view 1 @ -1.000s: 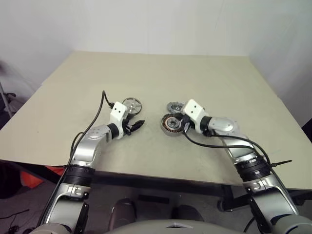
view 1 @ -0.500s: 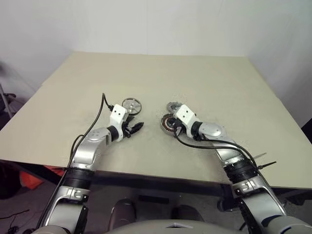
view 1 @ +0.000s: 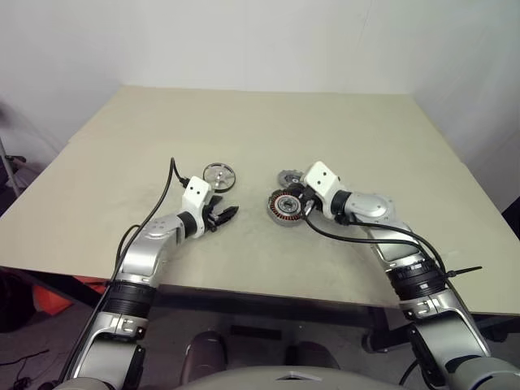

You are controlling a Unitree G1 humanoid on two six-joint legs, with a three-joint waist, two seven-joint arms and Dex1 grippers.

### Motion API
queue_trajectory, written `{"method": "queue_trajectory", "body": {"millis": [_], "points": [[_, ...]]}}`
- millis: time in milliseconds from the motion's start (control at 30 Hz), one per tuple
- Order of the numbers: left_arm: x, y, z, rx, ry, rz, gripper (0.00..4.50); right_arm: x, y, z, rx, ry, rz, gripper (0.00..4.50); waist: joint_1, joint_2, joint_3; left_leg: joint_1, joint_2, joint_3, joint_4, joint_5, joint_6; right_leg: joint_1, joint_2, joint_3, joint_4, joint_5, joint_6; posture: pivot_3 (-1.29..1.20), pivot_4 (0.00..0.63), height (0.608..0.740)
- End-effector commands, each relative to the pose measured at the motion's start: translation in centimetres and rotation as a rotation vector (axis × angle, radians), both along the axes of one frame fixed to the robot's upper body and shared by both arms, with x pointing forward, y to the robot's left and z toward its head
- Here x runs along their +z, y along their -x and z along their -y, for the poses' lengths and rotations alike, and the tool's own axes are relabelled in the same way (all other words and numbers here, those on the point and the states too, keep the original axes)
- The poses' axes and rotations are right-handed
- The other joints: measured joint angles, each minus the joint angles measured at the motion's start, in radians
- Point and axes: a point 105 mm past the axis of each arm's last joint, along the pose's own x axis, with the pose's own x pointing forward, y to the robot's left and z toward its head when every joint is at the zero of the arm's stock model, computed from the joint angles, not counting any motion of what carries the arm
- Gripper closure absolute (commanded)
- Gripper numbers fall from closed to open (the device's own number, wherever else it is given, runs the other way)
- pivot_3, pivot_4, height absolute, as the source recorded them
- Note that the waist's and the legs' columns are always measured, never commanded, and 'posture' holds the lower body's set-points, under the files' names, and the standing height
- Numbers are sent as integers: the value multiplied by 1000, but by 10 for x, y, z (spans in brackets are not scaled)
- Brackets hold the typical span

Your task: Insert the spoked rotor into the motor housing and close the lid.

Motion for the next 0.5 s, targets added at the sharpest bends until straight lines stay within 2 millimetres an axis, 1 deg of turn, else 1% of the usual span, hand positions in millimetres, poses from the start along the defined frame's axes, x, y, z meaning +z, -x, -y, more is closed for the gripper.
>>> {"method": "queue_trajectory", "body": {"millis": [33,100,167,400,500], "points": [[13,-4,-1,1,0,53,1450,-25,2,-2,-9,22,-49,4461,0,0,0,0,0,0,0,0,0,0,0,0,0,0,0,0,0,740],[13,-4,-5,12,-3,53,1450,-29,2,-1,-22,28,-52,4461,0,0,0,0,0,0,0,0,0,0,0,0,0,0,0,0,0,740],[14,-6,-10,27,-5,52,1450,-22,0,0,-26,19,-35,4461,0,0,-1,2,0,0,0,0,0,1,0,0,0,0,0,0,0,740],[12,-7,-13,38,-9,51,1450,25,-8,-1,-2,-10,90,4461,1,0,-1,1,0,0,0,1,-1,1,0,0,1,0,0,0,0,740],[11,-7,-11,38,-6,49,1450,37,-7,-2,11,-10,121,4461,1,0,-1,0,0,0,0,2,-3,0,0,0,1,0,0,0,0,740]]}}
